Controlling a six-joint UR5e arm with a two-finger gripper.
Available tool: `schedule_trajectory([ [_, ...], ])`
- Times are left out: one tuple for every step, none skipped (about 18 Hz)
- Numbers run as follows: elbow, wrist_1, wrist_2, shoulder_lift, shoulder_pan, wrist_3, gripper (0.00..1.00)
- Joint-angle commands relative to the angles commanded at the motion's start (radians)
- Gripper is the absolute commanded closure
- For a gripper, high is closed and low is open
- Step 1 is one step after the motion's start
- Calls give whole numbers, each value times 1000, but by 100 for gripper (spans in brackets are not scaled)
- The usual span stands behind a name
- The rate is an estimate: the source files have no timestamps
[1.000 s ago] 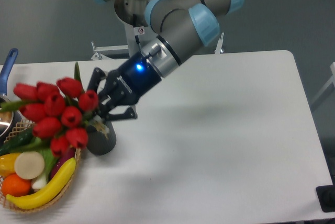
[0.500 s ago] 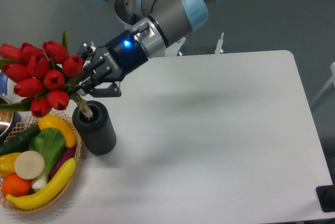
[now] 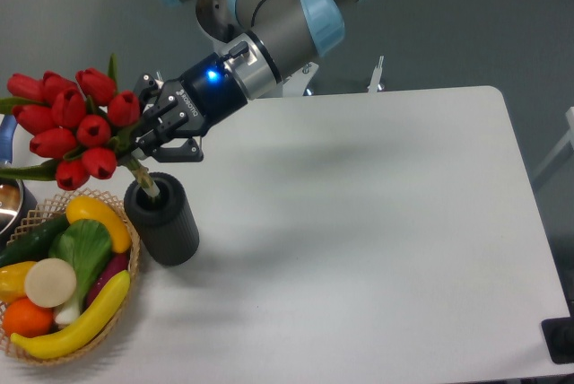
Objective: Insert the flowers into the vase
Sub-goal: 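Raise the tulips and position the stems above the vase opening, then lower the tulip stems down into the black vase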
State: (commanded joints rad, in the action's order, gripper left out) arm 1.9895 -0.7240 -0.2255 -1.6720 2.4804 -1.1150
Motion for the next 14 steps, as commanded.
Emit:
schedule_trajectory([
  [5,0,-2,-11,0,-26,95],
  [12,0,-2,-24,0,-51,94],
  [15,0,-2,-34,0,-71,92],
  [23,0,-2,-44,0,-86,92],
  [25,0,-3,-54,0,-100,91],
  [32,0,-3,-61,0,-111,90],
  [41,0,-3,-67,0,-124,89],
  [54,0,-5,-72,-2,-147,88],
  [67,0,-5,-78,0,-169,87],
  [80,0,-5,-81,0,-189,86],
  [86,0,-6,-81,0,-201,85],
  [91,-2,-9,-83,0,-204,85],
  [100,-2,-11,-83,0,-204,83],
  [101,-2,-11,-83,0,-206,81],
])
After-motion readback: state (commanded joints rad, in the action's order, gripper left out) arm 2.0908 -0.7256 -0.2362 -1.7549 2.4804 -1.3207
